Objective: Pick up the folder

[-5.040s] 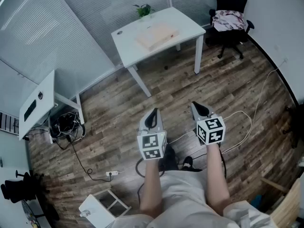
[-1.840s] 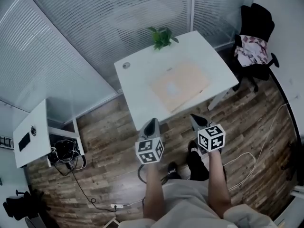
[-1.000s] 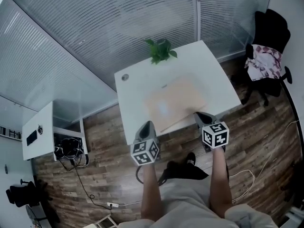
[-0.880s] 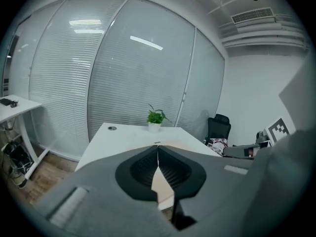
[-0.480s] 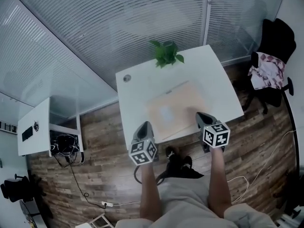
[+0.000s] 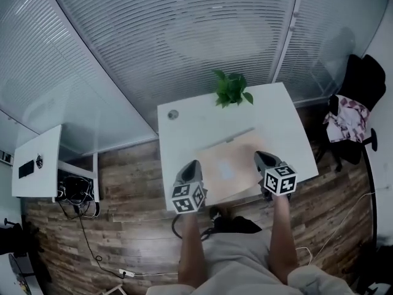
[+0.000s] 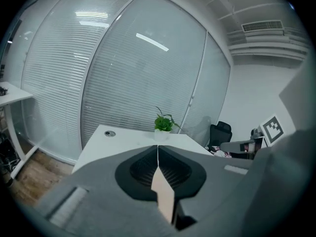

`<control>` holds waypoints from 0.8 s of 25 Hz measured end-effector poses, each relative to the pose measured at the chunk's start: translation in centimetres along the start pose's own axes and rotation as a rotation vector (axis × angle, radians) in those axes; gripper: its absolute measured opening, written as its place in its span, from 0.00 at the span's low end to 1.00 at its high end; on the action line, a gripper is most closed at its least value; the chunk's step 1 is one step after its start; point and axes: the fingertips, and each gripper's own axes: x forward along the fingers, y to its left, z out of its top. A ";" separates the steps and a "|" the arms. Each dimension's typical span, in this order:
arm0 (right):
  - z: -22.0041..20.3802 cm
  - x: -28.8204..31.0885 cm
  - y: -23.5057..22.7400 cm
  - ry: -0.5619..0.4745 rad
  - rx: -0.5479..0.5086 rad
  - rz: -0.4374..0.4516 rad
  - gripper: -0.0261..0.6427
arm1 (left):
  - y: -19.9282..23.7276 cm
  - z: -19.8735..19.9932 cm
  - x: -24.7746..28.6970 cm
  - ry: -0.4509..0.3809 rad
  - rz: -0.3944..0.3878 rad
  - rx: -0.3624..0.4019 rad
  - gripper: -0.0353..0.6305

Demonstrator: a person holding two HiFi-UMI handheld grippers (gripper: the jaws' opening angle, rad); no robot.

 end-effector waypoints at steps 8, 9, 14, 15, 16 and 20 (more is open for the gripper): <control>-0.6 1.9 -0.8 -0.007 -0.037 0.019 0.04 | 2.7 -2.1 1.3 0.074 -0.037 -0.026 0.07; -0.7 2.2 -1.0 0.002 -0.045 0.016 0.04 | 2.8 -2.3 1.7 0.083 -0.039 -0.026 0.07; -0.6 2.3 -1.9 -0.003 -0.053 0.018 0.08 | 2.5 -3.3 3.5 0.116 -0.041 -0.025 0.07; -0.9 2.4 -1.9 0.005 -0.074 0.025 0.12 | 2.4 -3.6 3.8 0.122 -0.046 -0.029 0.07; -1.3 2.6 -2.1 0.015 -0.090 0.024 0.14 | 2.3 -4.0 4.2 0.128 -0.051 -0.032 0.07; -2.7 2.9 -3.9 0.050 -0.086 -0.004 0.18 | 2.5 -4.9 5.3 0.144 -0.041 -0.053 0.10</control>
